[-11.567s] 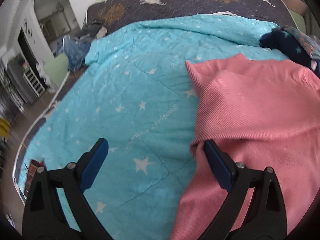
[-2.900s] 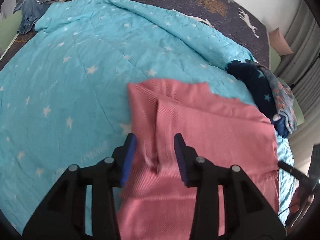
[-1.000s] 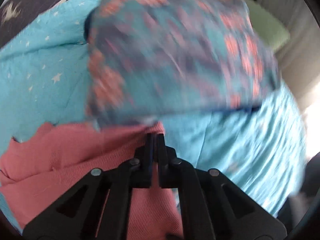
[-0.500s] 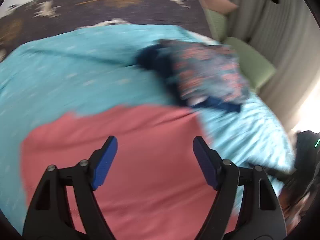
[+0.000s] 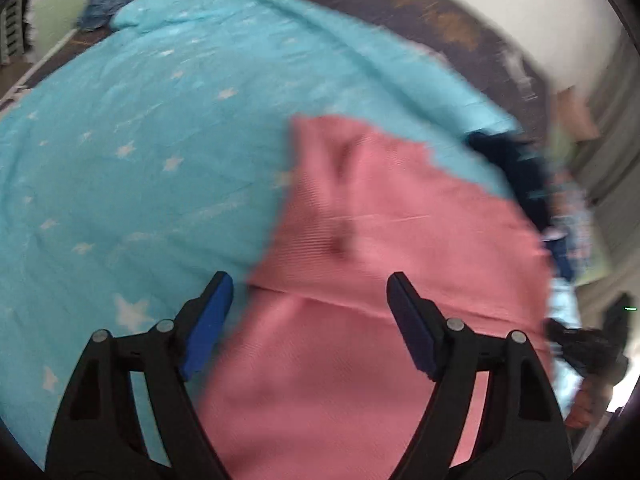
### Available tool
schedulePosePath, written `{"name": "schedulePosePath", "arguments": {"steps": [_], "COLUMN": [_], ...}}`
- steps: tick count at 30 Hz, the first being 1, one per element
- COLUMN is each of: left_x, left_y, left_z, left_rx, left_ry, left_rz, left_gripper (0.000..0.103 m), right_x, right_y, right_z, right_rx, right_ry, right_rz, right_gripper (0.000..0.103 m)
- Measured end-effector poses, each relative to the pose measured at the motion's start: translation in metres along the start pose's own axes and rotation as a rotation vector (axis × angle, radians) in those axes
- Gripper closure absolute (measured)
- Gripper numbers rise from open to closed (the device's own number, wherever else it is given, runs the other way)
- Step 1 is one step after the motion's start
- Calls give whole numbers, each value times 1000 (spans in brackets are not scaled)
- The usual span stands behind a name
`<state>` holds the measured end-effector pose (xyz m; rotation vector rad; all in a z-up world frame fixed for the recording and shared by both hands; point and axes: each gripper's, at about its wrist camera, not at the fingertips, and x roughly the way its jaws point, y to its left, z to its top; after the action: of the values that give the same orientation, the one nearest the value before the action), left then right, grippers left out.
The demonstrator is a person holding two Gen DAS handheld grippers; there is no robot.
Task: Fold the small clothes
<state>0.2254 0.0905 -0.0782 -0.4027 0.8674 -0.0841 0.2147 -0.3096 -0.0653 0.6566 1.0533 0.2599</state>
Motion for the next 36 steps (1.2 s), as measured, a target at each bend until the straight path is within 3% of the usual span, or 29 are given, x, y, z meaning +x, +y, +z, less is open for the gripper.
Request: {"name": "schedulePosePath", "arguments": {"steps": [3, 4, 5, 7, 10, 11, 13, 17, 20, 25, 26, 28, 29, 30, 33, 36], "left_x": [-36, -43, -44, -35, -17, -15, -16, -17, -4, 14, 17, 21, 22, 20, -4, -39], "left_y": [-24, -29, -36, -47, -50, -51, -47, -40, -37, -21, -18, -15, -14, -12, -6, -18], "left_z": [2, 3, 6, 12, 22, 25, 28, 43, 47, 31, 26, 19, 17, 17, 25, 29], "left_rx": [119, 157, 204, 258, 268, 262, 230, 196, 185, 99, 95, 110, 119, 112, 31, 96], "left_ry": [-155, -190, -208, -172, -130, -124, -114, -112, -43, 62, 76, 100, 104, 104, 70, -21], "left_rz": [-55, -55, -51, 32, 198, 219, 183, 116, 72, 26, 23, 38, 67, 82, -37, -52], "left_gripper": [20, 14, 1, 1, 1, 1, 1, 1, 3, 21, 29, 51, 77, 96, 96, 96], "right_x": [-19, -27, -32, -40, -54, -56, -55, -64, -65, -67, -68, -71, -73, -74, -76, -76], "right_y": [8, 17, 23, 38, 51, 58, 73, 79, 89, 80, 77, 70, 67, 64, 61, 61], "right_z": [-3, -6, -8, -17, -29, -35, -46, -50, -46, -46, -48, -50, -49, -49, -49, -49], "right_rx": [-43, -91, -120, -185, -270, -312, -390, -401, -410, -379, -371, -352, -344, -334, -310, -312], "right_ry": [-38, -68, -84, -113, -143, -157, -174, -193, -228, -218, -216, -213, -213, -212, -219, -220], "right_rz": [-59, -99, -117, -142, -188, -222, -265, -231, -232, -224, -225, -203, -185, -176, -192, -193], "right_gripper": [76, 70, 68, 64, 64, 64, 63, 64, 64, 63, 63, 63, 63, 61, 59, 56]}}
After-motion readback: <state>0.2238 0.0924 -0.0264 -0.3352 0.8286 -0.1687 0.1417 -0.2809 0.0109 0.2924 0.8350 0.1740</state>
